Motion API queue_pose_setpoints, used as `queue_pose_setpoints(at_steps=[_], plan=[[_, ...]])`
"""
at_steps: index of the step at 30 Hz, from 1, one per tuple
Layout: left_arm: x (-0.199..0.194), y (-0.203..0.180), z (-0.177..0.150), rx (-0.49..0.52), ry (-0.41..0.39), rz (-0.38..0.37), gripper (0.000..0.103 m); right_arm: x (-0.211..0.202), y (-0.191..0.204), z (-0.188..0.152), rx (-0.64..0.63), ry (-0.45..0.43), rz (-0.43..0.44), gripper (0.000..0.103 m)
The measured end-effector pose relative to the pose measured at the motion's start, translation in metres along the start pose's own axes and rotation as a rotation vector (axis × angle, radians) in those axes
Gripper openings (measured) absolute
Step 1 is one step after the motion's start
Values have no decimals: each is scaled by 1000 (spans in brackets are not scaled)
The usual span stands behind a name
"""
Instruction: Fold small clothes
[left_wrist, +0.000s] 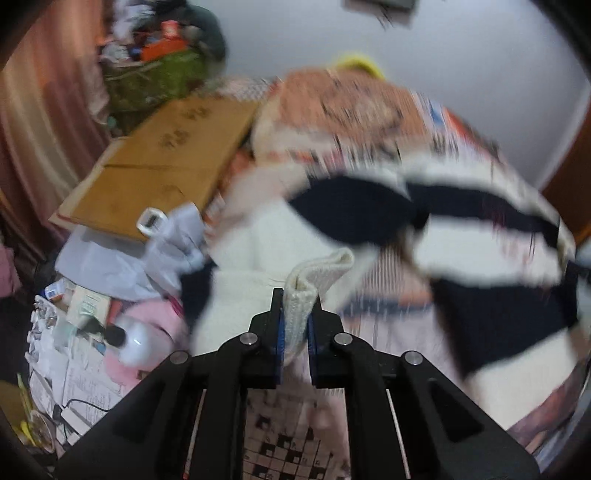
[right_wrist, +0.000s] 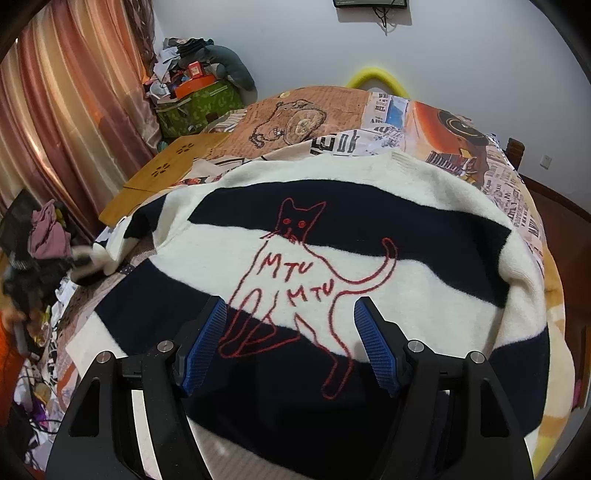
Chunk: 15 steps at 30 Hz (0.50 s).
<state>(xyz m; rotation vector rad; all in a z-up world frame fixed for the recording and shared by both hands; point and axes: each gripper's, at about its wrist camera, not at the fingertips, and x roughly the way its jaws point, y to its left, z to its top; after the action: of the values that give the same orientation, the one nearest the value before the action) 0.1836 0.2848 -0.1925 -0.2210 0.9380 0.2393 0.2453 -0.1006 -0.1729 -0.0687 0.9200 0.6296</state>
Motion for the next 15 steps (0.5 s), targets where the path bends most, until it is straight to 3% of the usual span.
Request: queue_pose_setpoints(at_steps=[3, 9, 15], plan=[[-31, 1, 41, -60, -81, -1, 9, 1, -7, 1, 16, -7, 10, 68], [-69, -50, 131, -43, -222, -40, 9, -5, -19, 2, 35, -43, 43, 68], [-79, -153, 194, 64, -312, -144, 9, -15, -44, 8, 60, -86, 55, 68]])
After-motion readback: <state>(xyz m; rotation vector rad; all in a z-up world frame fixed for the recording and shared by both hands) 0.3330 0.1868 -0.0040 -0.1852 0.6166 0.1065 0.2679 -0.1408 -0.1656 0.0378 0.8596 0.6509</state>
